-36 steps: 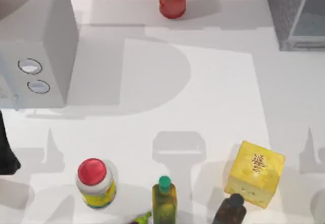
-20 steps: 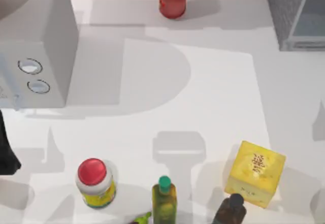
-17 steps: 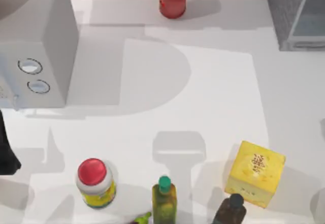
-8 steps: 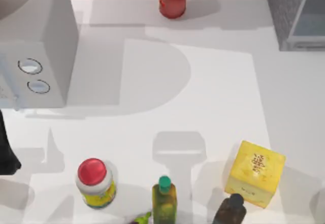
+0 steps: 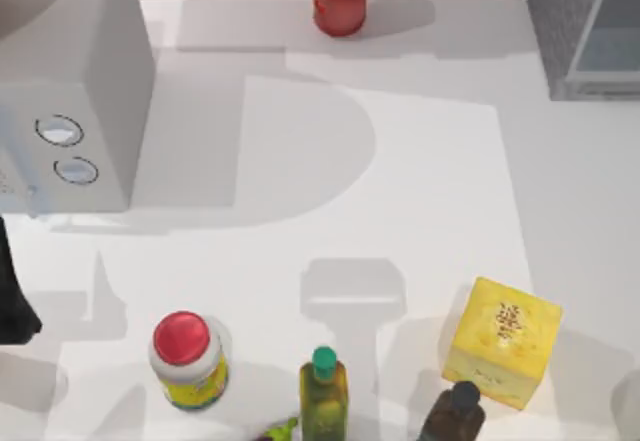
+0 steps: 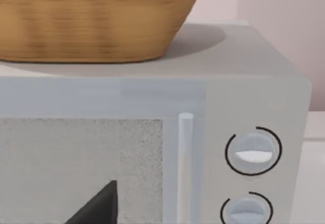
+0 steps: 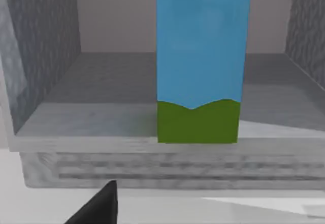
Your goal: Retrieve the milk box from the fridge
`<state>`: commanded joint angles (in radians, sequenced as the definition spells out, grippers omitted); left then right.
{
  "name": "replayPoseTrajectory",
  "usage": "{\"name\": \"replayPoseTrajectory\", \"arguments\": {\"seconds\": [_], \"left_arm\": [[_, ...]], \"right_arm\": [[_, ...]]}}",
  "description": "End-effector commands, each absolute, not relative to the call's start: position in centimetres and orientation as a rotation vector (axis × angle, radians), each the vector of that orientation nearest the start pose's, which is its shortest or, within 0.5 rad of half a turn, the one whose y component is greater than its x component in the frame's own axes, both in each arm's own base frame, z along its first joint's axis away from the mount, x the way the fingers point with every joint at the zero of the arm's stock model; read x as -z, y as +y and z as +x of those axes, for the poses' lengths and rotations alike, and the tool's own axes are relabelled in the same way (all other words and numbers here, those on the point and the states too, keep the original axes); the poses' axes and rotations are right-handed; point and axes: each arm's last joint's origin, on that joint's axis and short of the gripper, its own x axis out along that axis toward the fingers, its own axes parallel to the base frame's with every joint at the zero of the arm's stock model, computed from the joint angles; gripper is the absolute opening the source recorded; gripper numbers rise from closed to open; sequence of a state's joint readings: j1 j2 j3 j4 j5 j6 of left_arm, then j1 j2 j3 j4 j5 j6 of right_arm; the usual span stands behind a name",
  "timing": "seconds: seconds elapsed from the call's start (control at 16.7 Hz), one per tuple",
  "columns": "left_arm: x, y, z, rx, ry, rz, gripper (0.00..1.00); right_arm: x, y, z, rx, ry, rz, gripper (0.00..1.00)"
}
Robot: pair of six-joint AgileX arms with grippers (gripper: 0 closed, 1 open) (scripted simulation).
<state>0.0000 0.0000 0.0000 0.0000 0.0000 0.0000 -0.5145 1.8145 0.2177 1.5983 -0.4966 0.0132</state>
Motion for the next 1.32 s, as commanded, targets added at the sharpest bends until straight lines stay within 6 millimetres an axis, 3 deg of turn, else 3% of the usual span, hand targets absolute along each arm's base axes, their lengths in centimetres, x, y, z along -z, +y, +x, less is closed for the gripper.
{"name": "replayPoseTrajectory", "arguments": {"seconds": [0.18, 0.36, 0.54, 0.66, 0.78, 1.08, 1.32], "left_arm": [[-16.0, -0.1, 10.6, 0.000, 0.000, 0.000, 1.00], [-16.0, -0.1, 10.6, 0.000, 0.000, 0.000, 1.00], [-16.0, -0.1, 10.6, 0.000, 0.000, 0.000, 1.00], [-16.0, -0.1, 10.6, 0.000, 0.000, 0.000, 1.00], [-16.0, -0.1, 10.6, 0.000, 0.000, 0.000, 1.00], [-16.0, -0.1, 10.6, 0.000, 0.000, 0.000, 1.00], [-16.0, -0.1, 10.6, 0.000, 0.000, 0.000, 1.00]], "right_arm": [[-10.8, -10.8, 24.8, -0.003, 0.007, -0.007, 1.00], [-11.1, -11.2, 30.3, -0.002, -0.009, -0.013, 1.00], [-11.6, -10.8, 35.3, 0.004, -0.016, -0.011, 1.00], [-11.7, -10.2, 37.3, 0.008, -0.007, -0.006, 1.00], [-11.8, -9.8, 38.3, 0.010, 0.000, -0.003, 1.00], [-11.9, -9.9, 38.3, 0.012, -0.003, -0.004, 1.00], [-11.6, -9.9, 40.8, 0.010, 0.001, -0.003, 1.00]]}}
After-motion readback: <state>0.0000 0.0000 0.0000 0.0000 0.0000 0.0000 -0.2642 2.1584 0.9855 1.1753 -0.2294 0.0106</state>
